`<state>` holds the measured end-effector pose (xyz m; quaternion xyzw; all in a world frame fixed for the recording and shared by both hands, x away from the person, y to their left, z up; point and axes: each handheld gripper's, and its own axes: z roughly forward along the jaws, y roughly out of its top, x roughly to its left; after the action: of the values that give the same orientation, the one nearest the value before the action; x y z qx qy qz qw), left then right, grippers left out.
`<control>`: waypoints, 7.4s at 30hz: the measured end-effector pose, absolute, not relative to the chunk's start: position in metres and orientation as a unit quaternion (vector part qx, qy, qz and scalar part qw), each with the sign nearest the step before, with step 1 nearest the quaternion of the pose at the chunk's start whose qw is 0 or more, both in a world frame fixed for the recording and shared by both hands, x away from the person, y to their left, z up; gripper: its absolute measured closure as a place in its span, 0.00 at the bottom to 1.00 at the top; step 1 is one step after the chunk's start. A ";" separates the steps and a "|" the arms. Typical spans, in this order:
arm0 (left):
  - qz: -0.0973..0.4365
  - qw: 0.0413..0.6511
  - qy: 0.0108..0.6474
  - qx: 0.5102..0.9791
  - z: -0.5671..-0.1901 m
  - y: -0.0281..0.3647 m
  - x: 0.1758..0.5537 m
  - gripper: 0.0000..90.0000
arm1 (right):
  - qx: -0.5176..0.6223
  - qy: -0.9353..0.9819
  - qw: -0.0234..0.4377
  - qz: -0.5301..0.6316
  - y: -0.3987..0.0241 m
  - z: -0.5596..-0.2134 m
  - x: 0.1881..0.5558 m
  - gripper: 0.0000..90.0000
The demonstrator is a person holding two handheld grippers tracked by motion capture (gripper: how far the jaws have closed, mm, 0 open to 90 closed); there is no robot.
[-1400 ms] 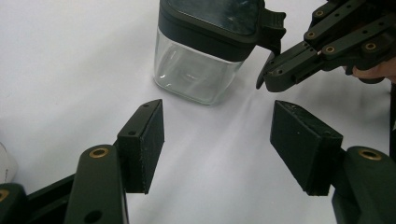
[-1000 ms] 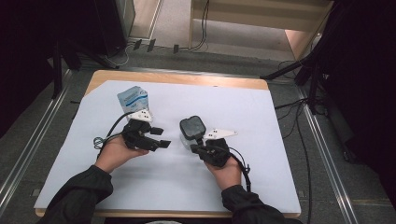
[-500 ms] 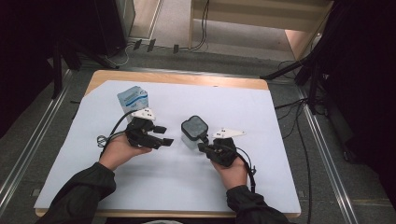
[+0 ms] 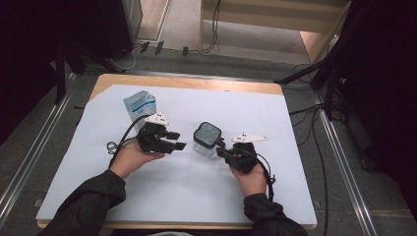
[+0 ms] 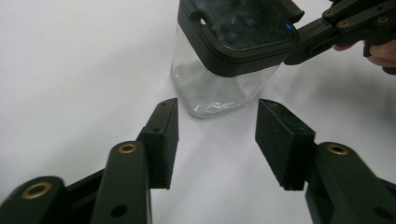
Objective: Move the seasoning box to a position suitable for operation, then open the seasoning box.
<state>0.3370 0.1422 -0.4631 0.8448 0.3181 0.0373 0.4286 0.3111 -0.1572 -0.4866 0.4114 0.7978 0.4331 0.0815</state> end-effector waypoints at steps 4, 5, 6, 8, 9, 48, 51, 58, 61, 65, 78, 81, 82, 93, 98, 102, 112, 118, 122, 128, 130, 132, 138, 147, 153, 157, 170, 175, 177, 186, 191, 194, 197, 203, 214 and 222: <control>0.042 0.433 0.314 0.844 -0.462 0.140 0.337 0.78 | 0.419 0.796 0.084 0.429 -0.163 -0.487 0.319 1.00; 0.042 0.433 0.314 0.844 -0.462 0.140 0.337 0.80 | 0.419 0.796 0.084 0.429 -0.163 -0.487 0.319 1.00; 0.046 0.438 0.317 0.840 -0.462 0.138 0.338 0.80 | 0.421 0.795 0.085 0.428 -0.164 -0.486 0.320 1.00; 0.039 0.440 0.329 0.834 -0.463 0.137 0.342 0.87 | 0.425 0.793 0.085 0.427 -0.165 -0.487 0.324 1.00; 0.034 0.439 0.333 0.834 -0.463 0.136 0.344 0.90 | 0.426 0.793 0.086 0.427 -0.165 -0.487 0.326 1.00; 0.041 0.431 0.334 0.837 -0.483 0.102 0.360 0.94 | 0.435 0.790 0.085 0.423 -0.166 -0.490 0.353 1.00; 0.043 0.430 0.337 0.836 -0.482 0.103 0.359 0.95 | 0.437 0.789 0.085 0.424 -0.165 -0.491 0.354 1.00; 0.045 0.422 0.343 0.838 -0.481 0.110 0.358 0.95 | 0.432 0.791 0.082 0.425 -0.157 -0.491 0.354 1.00; 0.044 0.424 0.345 0.836 -0.481 0.113 0.357 0.95 | 0.429 0.792 0.080 0.426 -0.155 -0.491 0.355 1.00; 0.045 0.426 0.348 0.834 -0.482 0.116 0.354 0.96 | 0.427 0.794 0.077 0.426 -0.152 -0.490 0.356 1.00; 0.025 0.437 0.340 0.832 -0.478 0.127 0.348 0.70 | 0.408 0.805 0.065 0.426 -0.149 -0.483 0.359 1.00; 0.031 0.436 0.332 0.836 -0.476 0.130 0.346 0.60 | 0.403 0.804 0.064 0.431 -0.152 -0.479 0.357 1.00; 0.026 0.438 0.326 0.837 -0.476 0.132 0.347 0.55 | 0.402 0.804 0.066 0.433 -0.153 -0.477 0.356 1.00; 0.020 0.448 0.298 0.843 -0.470 0.131 0.348 0.23 | 0.414 0.795 0.078 0.436 -0.174 -0.470 0.362 1.00; 0.030 0.454 0.285 0.844 -0.462 0.131 0.352 0.20 | 0.416 0.798 0.077 0.429 -0.175 -0.472 0.366 1.00; 0.012 0.470 0.273 0.839 -0.459 0.132 0.359 0.17 | 0.415 0.799 0.074 0.427 -0.175 -0.474 0.368 1.00; 0.010 0.465 0.254 0.848 -0.470 0.126 0.374 0.16 | 0.433 0.790 0.076 0.428 -0.175 -0.474 0.378 1.00; 0.015 0.468 0.241 0.850 -0.473 0.123 0.380 0.16 | 0.442 0.787 0.072 0.424 -0.175 -0.480 0.385 1.00; 0.013 0.458 0.231 0.858 -0.476 0.121 0.383 0.16 | 0.447 0.787 0.069 0.419 -0.177 -0.483 0.385 1.00; 0.022 0.457 0.227 0.860 -0.479 0.116 0.385 0.15 | 0.447 0.784 0.069 0.425 -0.174 -0.485 0.385 1.00; 0.016 0.460 0.229 0.858 -0.481 0.115 0.387 0.15 | 0.447 0.783 0.069 0.426 -0.172 -0.485 0.385 1.00; 0.009 0.460 0.229 0.858 -0.483 0.114 0.388 0.15 | 0.442 0.787 0.070 0.425 -0.169 -0.486 0.384 1.00; 0.012 0.456 0.232 0.859 -0.487 0.106 0.388 0.17 | 0.441 0.788 0.069 0.425 -0.167 -0.488 0.381 1.00; 0.023 0.450 0.231 0.862 -0.489 0.102 0.387 0.16 | 0.443 0.787 0.069 0.423 -0.167 -0.488 0.380 1.00; 0.034 0.447 0.230 0.864 -0.485 0.103 0.384 0.17 | 0.442 0.788 0.070 0.423 -0.167 -0.489 0.380 1.00; 0.034 0.448 0.231 0.863 -0.484 0.104 0.384 0.18 | 0.443 0.787 0.070 0.424 -0.167 -0.489 0.380 1.00; 0.041 0.455 0.232 0.859 -0.475 0.108 0.381 0.19 | 0.442 0.785 0.064 0.430 -0.168 -0.488 0.380 1.00; 0.041 0.453 0.234 0.859 -0.471 0.109 0.380 0.20 | 0.441 0.787 0.063 0.426 -0.168 -0.489 0.380 1.00; 0.040 0.455 0.234 0.858 -0.471 0.109 0.380 0.20 | 0.441 0.787 0.063 0.426 -0.168 -0.489 0.380 1.00; 0.043 0.473 0.216 0.853 -0.455 0.117 0.373 0.49 | 0.437 0.793 0.061 0.421 -0.165 -0.491 0.380 1.00; 0.042 0.471 0.197 0.859 -0.453 0.115 0.370 0.61 | 0.437 0.792 0.062 0.421 -0.164 -0.490 0.380 1.00; 0.033 0.470 0.193 0.860 -0.452 0.115 0.370 0.70 | 0.437 0.793 0.062 0.420 -0.164 -0.490 0.380 1.00; 0.020 0.471 0.192 0.861 -0.451 0.116 0.372 0.81 | 0.437 0.792 0.061 0.421 -0.164 -0.490 0.379 1.00; 0.007 0.457 0.193 0.868 -0.449 0.114 0.373 0.96 | 0.437 0.793 0.060 0.421 -0.164 -0.490 0.380 1.00; 0.006 0.465 0.212 0.859 -0.441 0.105 0.372 0.98 | 0.440 0.791 0.062 0.421 -0.164 -0.490 0.378 1.00; 0.009 0.466 0.214 0.859 -0.434 0.097 0.372 0.98 | 0.443 0.788 0.060 0.424 -0.164 -0.490 0.377 1.00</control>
<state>0.3724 0.0965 -0.4336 0.8587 0.2137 0.0094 0.4657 0.3770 -0.1641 -0.4898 0.4429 0.7879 0.4237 0.0598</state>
